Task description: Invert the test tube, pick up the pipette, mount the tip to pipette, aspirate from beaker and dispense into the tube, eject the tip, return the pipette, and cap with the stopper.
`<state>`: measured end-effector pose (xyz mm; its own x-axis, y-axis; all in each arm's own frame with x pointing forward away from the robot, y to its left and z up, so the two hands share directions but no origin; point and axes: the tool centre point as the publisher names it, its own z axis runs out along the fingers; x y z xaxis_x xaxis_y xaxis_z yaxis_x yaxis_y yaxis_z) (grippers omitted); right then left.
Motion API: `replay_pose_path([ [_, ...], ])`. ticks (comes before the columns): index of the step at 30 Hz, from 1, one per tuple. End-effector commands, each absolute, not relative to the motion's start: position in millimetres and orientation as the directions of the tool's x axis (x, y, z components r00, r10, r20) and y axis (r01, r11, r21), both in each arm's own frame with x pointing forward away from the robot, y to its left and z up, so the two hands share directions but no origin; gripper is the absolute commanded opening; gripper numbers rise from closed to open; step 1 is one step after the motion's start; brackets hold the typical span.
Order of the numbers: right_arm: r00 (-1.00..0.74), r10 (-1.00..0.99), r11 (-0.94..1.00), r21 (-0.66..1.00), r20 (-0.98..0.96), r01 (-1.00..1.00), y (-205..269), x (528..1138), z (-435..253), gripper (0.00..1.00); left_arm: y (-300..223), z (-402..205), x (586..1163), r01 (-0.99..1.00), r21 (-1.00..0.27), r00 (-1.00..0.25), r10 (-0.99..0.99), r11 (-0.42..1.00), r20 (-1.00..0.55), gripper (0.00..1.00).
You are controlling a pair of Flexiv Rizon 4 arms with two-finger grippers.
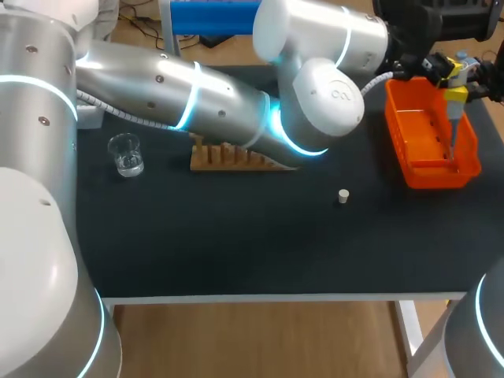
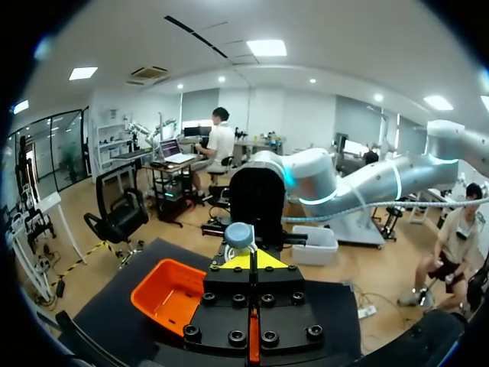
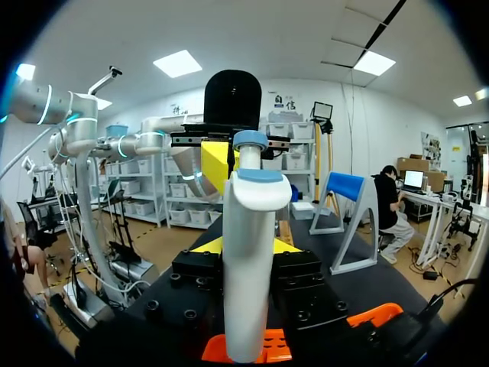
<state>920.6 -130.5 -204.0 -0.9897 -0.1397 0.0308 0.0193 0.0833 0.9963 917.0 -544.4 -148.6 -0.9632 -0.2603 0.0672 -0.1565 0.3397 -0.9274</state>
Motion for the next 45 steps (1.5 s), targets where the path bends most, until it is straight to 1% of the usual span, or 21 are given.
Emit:
replay_pose_path([
  [1, -0.989, -0.145, 0.085, 0.996, 0.031, 0.019, -129.4, 921.0, -196.9, 0.0, -550.1, -163.8, 920.2, -0.148, -0.944, -0.965, -0.253, 0.294, 0.072, 0.0],
  [16, -0.989, -0.145, 0.085, 0.996, 0.031, 0.019, -129.4, 921.0, -196.9, 0.0, -553.3, -168.4, 920.1, -0.15, -0.942, -0.968, -0.239, 0.301, 0.078, 0.0],
  [25, -0.989, -0.145, 0.085, 0.996, 0.031, 0.019, -129.4, 921.0, -196.9, 0.0, -541.6, -156.2, 916.9, -0.131, -0.958, -0.958, -0.282, 0.256, 0.055, 0.0],
  [35, -0.989, -0.145, 0.085, 0.996, 0.031, 0.019, -129.4, 921.0, -196.9, 0.0, -527.3, -144.6, 916.4, -0.093, -0.981, -0.937, -0.347, 0.173, 0.027, 0.0],
  [40, -0.989, -0.145, 0.085, 0.996, 0.031, 0.019, -129.4, 921.0, -196.9, 0.0, -527.8, -144.1, 918.9, -0.077, -0.994, -0.935, -0.352, 0.083, 0.043, 0.0],
  [45, -0.989, -0.145, 0.085, 0.996, 0.031, 0.019, -129.4, 921.0, -196.9, 0.0, -527.1, -142.7, 922.4, -0.058, -0.998, -0.934, -0.356, 0.03, 0.043, 0.0],
])
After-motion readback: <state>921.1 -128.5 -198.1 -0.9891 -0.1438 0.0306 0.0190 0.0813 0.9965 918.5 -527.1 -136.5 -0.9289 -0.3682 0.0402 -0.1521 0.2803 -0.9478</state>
